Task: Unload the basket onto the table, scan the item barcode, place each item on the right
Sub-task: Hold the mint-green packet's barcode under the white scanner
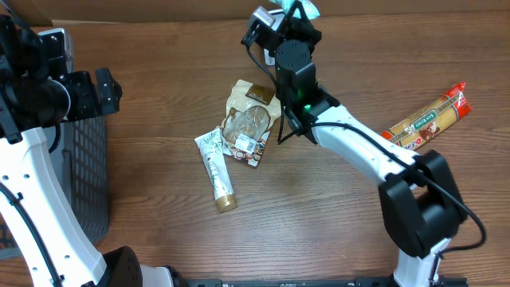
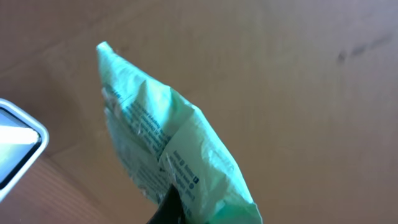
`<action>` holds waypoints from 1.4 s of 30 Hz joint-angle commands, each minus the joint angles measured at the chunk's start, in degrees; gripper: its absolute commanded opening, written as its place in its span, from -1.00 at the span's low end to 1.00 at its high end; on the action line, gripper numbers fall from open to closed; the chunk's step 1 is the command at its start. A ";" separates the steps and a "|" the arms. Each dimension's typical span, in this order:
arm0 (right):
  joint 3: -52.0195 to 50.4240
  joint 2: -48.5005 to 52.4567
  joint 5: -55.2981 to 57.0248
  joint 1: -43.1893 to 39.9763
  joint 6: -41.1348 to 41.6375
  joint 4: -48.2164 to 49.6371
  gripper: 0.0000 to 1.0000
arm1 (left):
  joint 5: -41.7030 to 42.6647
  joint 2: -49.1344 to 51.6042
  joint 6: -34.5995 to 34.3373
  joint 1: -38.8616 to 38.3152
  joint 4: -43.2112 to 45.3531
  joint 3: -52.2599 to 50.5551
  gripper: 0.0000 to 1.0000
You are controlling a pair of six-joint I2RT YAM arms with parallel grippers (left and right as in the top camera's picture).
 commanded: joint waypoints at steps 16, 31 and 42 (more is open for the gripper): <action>14.34 16.83 -12.81 -7.43 -9.60 -2.43 -0.93 | -0.13 -0.17 1.46 0.22 0.04 -0.09 0.99; 14.34 19.32 -14.45 -7.32 -10.19 -2.43 -0.93 | -0.11 -0.17 1.46 0.22 0.04 -0.09 0.99; 14.34 19.15 -12.07 -7.04 -10.12 -1.73 -0.93 | -0.11 -0.17 1.46 0.22 0.04 -0.09 0.99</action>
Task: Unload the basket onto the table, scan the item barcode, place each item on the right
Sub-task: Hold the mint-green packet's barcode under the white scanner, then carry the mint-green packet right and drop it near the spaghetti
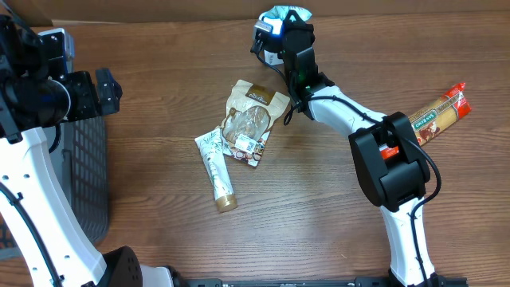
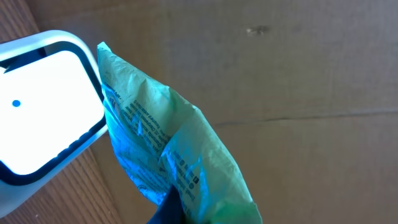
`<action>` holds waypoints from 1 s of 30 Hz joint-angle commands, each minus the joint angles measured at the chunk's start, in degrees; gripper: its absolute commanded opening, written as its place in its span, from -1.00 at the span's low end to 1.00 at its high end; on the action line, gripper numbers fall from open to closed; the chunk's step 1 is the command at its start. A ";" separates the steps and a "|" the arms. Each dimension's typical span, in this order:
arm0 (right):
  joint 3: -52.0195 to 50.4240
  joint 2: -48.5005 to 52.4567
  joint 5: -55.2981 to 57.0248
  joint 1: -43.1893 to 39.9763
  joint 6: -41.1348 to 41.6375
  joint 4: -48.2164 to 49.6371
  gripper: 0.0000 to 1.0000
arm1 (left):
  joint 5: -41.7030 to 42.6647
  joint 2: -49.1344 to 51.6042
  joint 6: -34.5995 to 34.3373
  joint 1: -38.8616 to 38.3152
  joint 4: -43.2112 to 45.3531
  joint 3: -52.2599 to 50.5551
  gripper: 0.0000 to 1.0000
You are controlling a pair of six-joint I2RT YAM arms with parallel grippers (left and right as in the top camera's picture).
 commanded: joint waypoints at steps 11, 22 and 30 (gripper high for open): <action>2.27 -15.37 4.50 0.96 19.28 -13.49 -0.93 | -0.11 -0.17 1.46 0.22 0.07 -0.09 0.99; 2.27 -37.79 -5.35 -3.61 77.79 -57.99 -0.93 | -0.11 -0.17 1.46 0.22 0.07 -0.09 1.00; 0.66 -38.69 -26.82 -19.37 93.64 -83.21 -0.93 | -0.13 -0.17 1.46 0.22 0.07 -0.09 0.99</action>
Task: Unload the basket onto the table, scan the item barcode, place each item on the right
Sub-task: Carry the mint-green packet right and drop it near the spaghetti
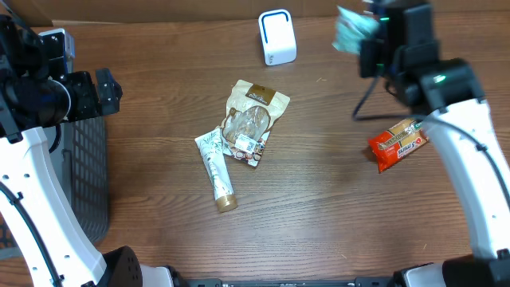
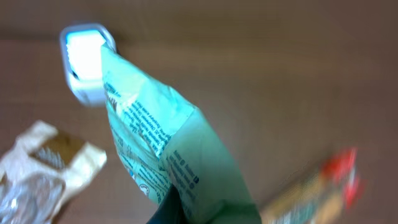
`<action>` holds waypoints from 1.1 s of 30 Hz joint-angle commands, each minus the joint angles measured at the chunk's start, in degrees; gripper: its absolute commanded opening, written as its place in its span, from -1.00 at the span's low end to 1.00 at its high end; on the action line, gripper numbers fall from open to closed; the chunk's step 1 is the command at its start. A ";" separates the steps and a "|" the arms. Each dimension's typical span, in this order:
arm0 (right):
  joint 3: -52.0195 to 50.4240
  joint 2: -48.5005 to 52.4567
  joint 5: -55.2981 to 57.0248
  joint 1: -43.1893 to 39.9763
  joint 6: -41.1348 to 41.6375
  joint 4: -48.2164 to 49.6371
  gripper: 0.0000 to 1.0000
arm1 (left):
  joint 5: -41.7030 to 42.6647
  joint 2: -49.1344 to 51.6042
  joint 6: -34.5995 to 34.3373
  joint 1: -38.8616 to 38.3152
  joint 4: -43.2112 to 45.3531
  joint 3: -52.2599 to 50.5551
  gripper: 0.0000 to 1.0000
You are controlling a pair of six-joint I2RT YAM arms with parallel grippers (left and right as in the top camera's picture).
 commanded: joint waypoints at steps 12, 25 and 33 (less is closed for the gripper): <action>-19.04 12.09 -13.81 -24.72 9.73 11.19 -0.92 | -0.09 -0.17 1.44 0.22 0.04 0.07 0.99; -21.03 15.08 -13.64 -24.72 9.62 17.20 -0.28 | -0.09 -0.17 1.44 0.22 0.04 0.07 0.99; -13.53 15.06 -16.06 -23.96 9.62 5.90 -0.17 | -0.11 -0.17 1.44 0.22 0.04 0.07 0.99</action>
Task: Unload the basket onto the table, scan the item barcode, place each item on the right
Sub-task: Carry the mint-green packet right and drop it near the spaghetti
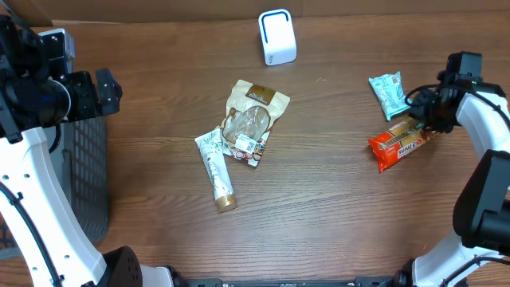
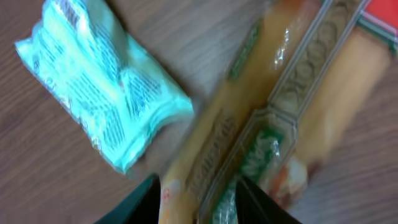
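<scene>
The white scanner (image 1: 276, 37) stands at the back of the table. A mint-green packet (image 1: 388, 93) lies flat on the table at the right, free of any gripper; the right wrist view shows it at upper left (image 2: 99, 81). Beside it lies a long red-and-yellow pasta pack (image 1: 401, 143). My right gripper (image 1: 430, 113) hangs low over that pack's upper end. It is open (image 2: 198, 202), and its dark fingertips (image 2: 146, 202) straddle the pasta pack (image 2: 280, 106). My left gripper (image 1: 100, 89) is raised at the far left, open and holding nothing.
A brown snack bag (image 1: 253, 119) and a cream tube (image 1: 215, 169) lie in the middle of the table. A black basket (image 1: 84, 175) stands at the left edge. Cardboard runs along the back.
My right gripper was shut on the mint packet, held in the air to the right of the scanner. Now the packet lies on the table and the gripper is open over the pasta pack.
My right gripper held the mint packet up at the back by the scanner, then right in front of the scanner's lit face. Then it held the packet out to the right, and the pasta pack had shifted. Now the packet is let go beside that pack.
</scene>
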`<action>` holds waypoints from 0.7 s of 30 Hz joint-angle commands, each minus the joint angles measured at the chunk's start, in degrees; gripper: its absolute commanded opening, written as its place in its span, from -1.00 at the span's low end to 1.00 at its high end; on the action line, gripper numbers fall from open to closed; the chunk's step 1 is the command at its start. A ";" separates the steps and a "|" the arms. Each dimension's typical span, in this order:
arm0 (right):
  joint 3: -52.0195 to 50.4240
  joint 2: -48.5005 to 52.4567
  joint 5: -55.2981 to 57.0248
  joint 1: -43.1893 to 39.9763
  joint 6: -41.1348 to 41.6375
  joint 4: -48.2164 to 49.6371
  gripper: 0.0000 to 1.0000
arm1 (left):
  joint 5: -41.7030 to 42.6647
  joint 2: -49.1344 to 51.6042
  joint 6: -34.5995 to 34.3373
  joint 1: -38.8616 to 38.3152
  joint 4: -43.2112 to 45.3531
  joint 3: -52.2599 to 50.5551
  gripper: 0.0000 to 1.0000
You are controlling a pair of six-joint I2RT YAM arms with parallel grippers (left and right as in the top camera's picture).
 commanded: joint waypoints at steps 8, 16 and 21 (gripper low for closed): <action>17.33 -0.85 -23.69 4.68 -0.07 -14.58 0.11 | -0.11 -0.17 1.33 0.22 0.07 0.07 0.99; 11.67 -0.70 -30.25 17.49 3.17 -9.73 0.29 | -0.09 -0.17 1.33 0.22 0.07 0.07 0.99; 3.65 -0.70 -30.29 25.86 9.81 0.63 0.47 | -0.09 -0.17 1.33 0.22 0.07 0.07 0.99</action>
